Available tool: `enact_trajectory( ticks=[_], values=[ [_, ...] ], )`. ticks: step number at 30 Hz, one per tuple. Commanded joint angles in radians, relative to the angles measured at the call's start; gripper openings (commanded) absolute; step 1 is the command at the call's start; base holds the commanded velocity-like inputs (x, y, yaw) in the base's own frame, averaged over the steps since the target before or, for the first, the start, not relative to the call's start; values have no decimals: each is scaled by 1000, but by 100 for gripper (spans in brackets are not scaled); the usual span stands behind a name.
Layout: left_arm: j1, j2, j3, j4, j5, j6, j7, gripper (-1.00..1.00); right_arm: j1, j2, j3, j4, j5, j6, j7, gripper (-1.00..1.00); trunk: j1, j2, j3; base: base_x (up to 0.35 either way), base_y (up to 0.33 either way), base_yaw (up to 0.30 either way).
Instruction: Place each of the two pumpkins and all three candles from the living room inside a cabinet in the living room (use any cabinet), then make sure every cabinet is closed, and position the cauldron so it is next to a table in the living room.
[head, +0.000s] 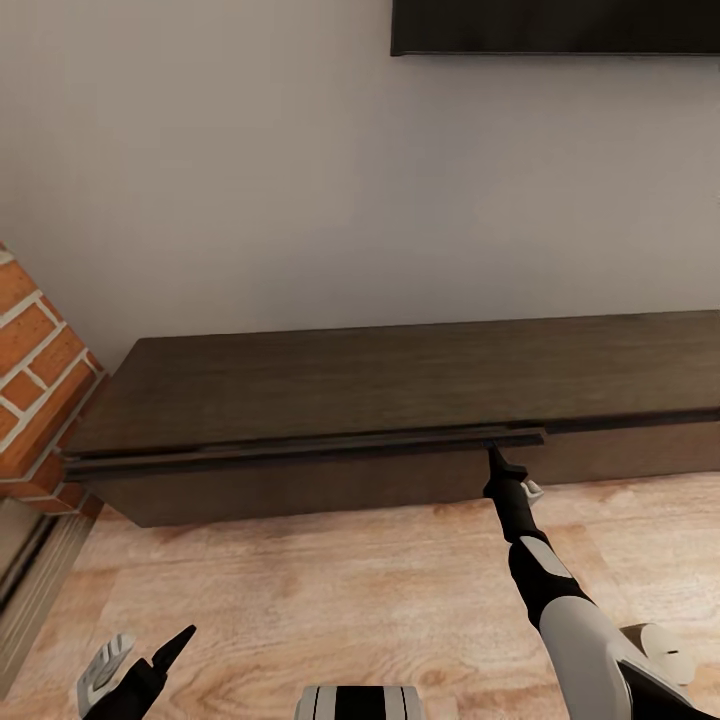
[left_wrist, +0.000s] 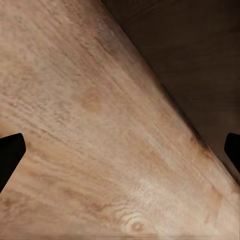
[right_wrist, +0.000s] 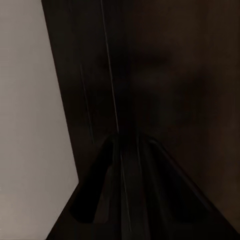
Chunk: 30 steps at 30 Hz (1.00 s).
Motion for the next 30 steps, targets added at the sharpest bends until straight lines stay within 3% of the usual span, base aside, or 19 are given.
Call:
enact_trajectory(
  ticks=[1, 20, 30],
  values=[
    [0, 0, 2, -1, 6, 6, -1, 100, -1, 0, -15, -18, -27, 14, 4, -100, 0, 0, -1, -13, 0, 0],
    [0, 0, 3, -1, 7, 6, -4, 100, -1, 0, -14, -18, -27, 14, 4, -100, 0, 0, -1, -98, -42, 0],
    [0, 1, 3, -1, 7, 6, -5, 100, -1, 0, -14, -18, -26, 14, 4, -100, 0, 0, -1, -213, -1, 0]
  ],
)
